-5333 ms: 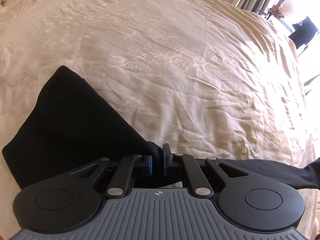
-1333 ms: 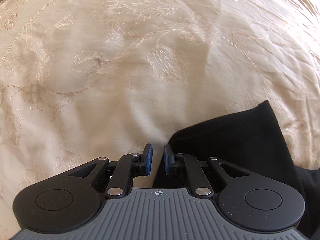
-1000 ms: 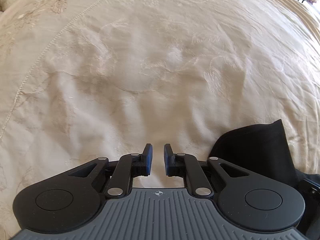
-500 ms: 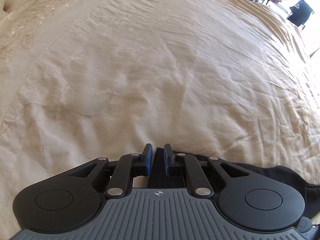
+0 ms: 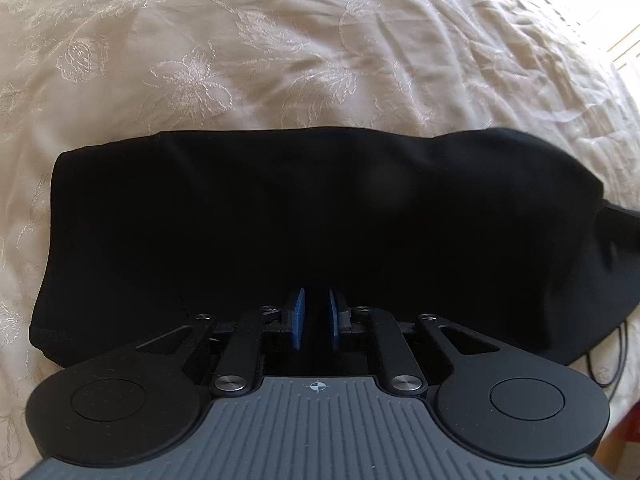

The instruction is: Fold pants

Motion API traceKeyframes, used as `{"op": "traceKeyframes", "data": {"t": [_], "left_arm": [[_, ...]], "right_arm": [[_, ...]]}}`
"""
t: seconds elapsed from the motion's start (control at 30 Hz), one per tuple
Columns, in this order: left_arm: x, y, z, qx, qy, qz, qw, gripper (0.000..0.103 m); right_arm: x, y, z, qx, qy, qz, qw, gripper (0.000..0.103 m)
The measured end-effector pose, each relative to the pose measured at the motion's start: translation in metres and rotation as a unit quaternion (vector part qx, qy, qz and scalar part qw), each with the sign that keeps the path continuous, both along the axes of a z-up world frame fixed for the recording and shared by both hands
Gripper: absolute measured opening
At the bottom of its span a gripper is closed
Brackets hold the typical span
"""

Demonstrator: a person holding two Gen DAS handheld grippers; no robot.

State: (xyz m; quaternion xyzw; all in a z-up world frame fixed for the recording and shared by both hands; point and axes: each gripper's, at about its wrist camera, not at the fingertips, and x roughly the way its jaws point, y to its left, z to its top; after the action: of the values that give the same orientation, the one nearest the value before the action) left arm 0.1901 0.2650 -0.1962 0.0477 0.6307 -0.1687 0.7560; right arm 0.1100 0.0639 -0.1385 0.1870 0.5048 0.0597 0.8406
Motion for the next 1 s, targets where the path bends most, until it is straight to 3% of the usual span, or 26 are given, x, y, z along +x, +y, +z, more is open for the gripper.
{"op": "traceKeyframes", "data": {"t": [0.13, 0.27, 0.37, 0.47, 0.63, 0.83, 1.0], "left_arm": [[-0.001, -0.005, 0.004, 0.023, -0.001, 0.020, 0.9995, 0.013], [0.000, -0.004, 0.011, 0.041, 0.002, 0.055, 0.9977, 0.013], [-0.002, -0.008, 0.022, 0.063, -0.007, 0.078, 0.9950, 0.013], [-0.003, -0.014, 0.048, 0.057, -0.033, 0.097, 0.9931, 0.013], [0.014, -0.045, 0.085, 0.029, -0.062, 0.106, 0.9920, 0.014], [0.041, -0.114, 0.085, -0.001, -0.056, 0.066, 0.9963, 0.016], [0.056, -0.167, 0.052, 0.039, -0.002, -0.025, 0.9989, 0.016]], "right_arm": [[0.013, -0.042, 0.004, -0.011, -0.016, -0.014, 1.000, 0.035], [0.040, -0.069, -0.004, -0.002, -0.029, 0.008, 1.000, 0.037], [0.063, -0.083, -0.020, 0.019, -0.010, 0.035, 0.999, 0.038], [0.077, -0.086, -0.037, 0.054, 0.027, 0.077, 0.995, 0.038], [0.053, -0.064, -0.031, 0.061, 0.007, 0.194, 0.979, 0.038], [0.020, -0.047, -0.028, 0.036, -0.026, 0.267, 0.963, 0.038], [0.011, -0.046, -0.029, 0.024, -0.039, 0.273, 0.961, 0.038]]}}
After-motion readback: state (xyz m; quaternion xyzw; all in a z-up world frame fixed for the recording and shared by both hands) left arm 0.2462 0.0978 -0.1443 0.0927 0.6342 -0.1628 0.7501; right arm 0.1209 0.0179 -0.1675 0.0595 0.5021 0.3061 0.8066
